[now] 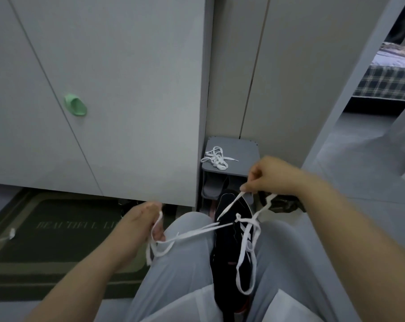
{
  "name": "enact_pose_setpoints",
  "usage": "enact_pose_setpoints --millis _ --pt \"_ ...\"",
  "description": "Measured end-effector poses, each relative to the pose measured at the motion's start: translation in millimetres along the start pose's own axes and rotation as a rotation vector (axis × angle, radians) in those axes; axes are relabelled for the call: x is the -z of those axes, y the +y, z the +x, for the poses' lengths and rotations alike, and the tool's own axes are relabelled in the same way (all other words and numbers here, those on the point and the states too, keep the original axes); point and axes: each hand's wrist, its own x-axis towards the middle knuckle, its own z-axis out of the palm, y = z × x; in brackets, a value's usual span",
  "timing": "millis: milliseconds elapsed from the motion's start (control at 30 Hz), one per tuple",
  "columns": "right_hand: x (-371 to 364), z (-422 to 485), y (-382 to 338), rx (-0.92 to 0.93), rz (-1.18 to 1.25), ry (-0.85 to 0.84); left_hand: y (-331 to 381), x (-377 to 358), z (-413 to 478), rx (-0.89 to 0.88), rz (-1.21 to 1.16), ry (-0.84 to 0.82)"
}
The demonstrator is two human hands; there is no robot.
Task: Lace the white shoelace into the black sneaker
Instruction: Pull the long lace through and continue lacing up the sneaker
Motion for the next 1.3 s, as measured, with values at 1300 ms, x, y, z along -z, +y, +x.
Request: enact_pose_setpoints --millis 1300 --pt "-68 -5 22 0.006 0.060 -0.059 -13 -98 8 -0.426 1.438 -0.223"
